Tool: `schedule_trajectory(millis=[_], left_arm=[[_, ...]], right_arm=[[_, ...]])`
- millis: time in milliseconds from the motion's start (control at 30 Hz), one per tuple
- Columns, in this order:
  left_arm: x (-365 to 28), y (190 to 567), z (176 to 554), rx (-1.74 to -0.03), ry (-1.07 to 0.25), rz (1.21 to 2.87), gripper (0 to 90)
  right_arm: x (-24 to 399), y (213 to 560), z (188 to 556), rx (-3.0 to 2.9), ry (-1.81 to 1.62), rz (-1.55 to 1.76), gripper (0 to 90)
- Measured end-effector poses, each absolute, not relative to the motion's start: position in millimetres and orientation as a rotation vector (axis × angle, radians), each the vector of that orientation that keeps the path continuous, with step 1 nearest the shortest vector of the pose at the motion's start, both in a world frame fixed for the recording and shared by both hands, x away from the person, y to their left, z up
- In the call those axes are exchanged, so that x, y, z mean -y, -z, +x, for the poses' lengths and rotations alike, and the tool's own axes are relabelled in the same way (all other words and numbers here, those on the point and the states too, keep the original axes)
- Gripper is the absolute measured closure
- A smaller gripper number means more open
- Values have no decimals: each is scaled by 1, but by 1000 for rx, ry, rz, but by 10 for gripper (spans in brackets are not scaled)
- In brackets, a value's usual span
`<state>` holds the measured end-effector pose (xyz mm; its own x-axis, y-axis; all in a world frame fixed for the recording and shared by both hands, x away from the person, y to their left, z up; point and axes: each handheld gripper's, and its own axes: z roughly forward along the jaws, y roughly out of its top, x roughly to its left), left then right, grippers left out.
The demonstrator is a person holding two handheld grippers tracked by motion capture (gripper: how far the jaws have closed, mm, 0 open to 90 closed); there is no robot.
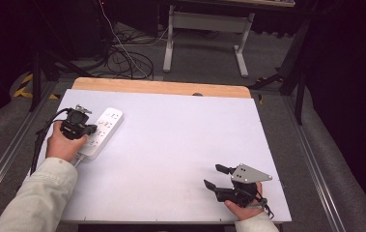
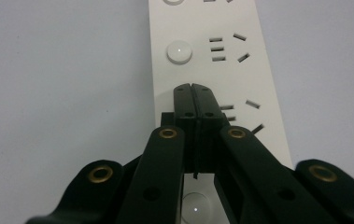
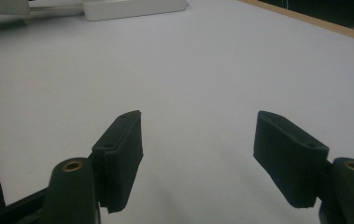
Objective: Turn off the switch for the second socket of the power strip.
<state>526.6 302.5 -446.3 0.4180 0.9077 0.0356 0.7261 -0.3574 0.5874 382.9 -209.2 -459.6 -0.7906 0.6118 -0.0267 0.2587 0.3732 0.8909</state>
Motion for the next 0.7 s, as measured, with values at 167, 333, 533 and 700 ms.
schedule_trajectory(millis=[167,333,533,700], left_arm=[[-294,442,522,-1356,-568,2234,900],[-292,426,515,-1316,-570,2186,900],[-286,404,508,-1275,-618,2186,900],[-283,391,503,-1267,-602,2176,900]], right_arm=[[210,459,383,-2285,-1388,763,333],[210,459,385,-2283,-1388,768,333],[210,459,383,-2279,-1390,768,333],[211,459,384,-2278,-1390,771,333]])
